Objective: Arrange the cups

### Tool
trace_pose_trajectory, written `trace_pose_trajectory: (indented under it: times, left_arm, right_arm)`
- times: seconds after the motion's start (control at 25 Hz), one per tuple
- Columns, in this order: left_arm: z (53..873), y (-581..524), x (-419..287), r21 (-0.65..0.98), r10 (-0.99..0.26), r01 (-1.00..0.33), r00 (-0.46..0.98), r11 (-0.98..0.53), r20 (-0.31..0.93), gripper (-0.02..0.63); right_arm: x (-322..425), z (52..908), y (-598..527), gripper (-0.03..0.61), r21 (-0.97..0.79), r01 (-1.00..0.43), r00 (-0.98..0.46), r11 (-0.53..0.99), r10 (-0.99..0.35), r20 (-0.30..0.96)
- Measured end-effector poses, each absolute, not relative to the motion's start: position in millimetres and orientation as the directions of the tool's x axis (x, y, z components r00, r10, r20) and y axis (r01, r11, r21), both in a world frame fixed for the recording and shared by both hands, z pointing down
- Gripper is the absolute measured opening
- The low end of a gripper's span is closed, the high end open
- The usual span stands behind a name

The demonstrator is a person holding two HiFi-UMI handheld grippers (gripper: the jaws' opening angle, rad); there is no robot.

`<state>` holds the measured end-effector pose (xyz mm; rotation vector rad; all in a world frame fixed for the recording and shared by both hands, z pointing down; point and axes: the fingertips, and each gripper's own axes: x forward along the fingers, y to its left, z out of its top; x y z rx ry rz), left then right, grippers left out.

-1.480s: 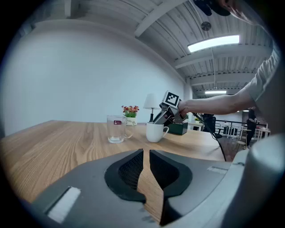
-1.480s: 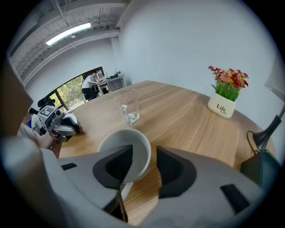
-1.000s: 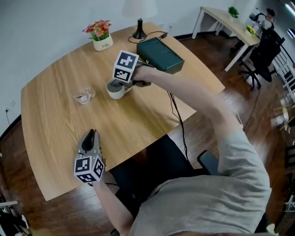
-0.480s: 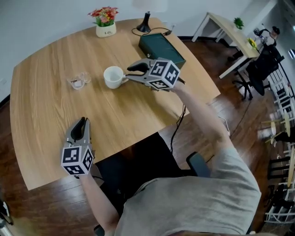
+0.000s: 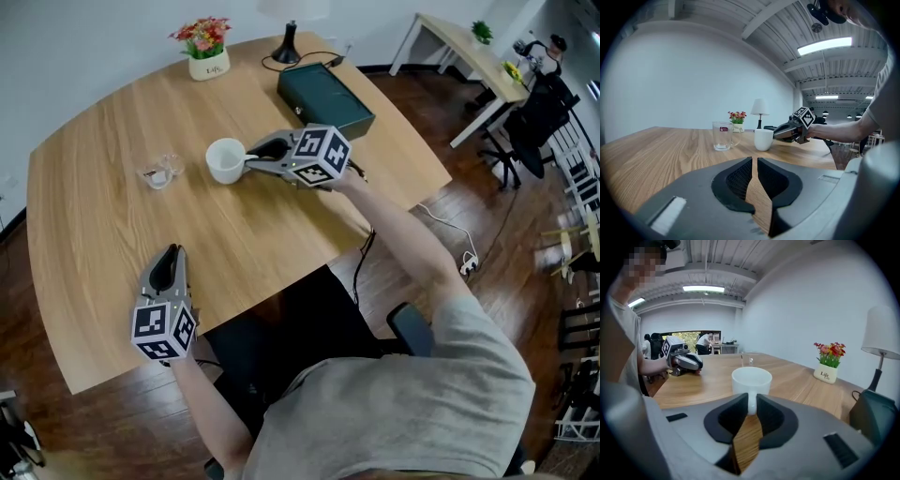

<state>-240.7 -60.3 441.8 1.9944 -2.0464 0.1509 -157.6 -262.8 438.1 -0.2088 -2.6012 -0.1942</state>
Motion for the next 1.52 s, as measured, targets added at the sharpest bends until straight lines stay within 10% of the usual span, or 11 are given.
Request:
trace_pose_trajectory:
  times: [0.64, 0.92, 1.12, 1.52]
  left_arm:
    - [442.8, -56.5, -243.3, 0.120, -0.962, -0.992, -0.014, 0.048, 0.274, 0.046]
    - [440.1, -57.4, -239.5, 0.116, -0.964, -0.992, -0.014, 0.046, 0.265, 0.046]
    - [439.7, -56.9, -239.7, 0.112, -0.964, -0.993, -0.018, 0.049, 0.266, 0.046]
    - [442.1, -58.3, -242.0, 0.116, -0.964, -0.991, -0.030, 0.063, 0.263, 0.046]
  right_arm:
    - [-151.4, 424.8, -273.8, 0.052, 0.019, 0.059, -0.927, 0.998, 0.048, 0.372]
    - [-92.2, 332.5, -380.8, 0.054, 0.049, -0.200, -0.956, 0.979, -0.206, 0.209]
    - [-21.5, 328.7, -514.3, 0.054, 0.086, -0.474, -0.815, 0.876, -0.474, 0.334]
    - [-2.6, 367.1, -554.2, 0.054, 0.044, -0.515, -0.760, 0.856, -0.480, 0.437]
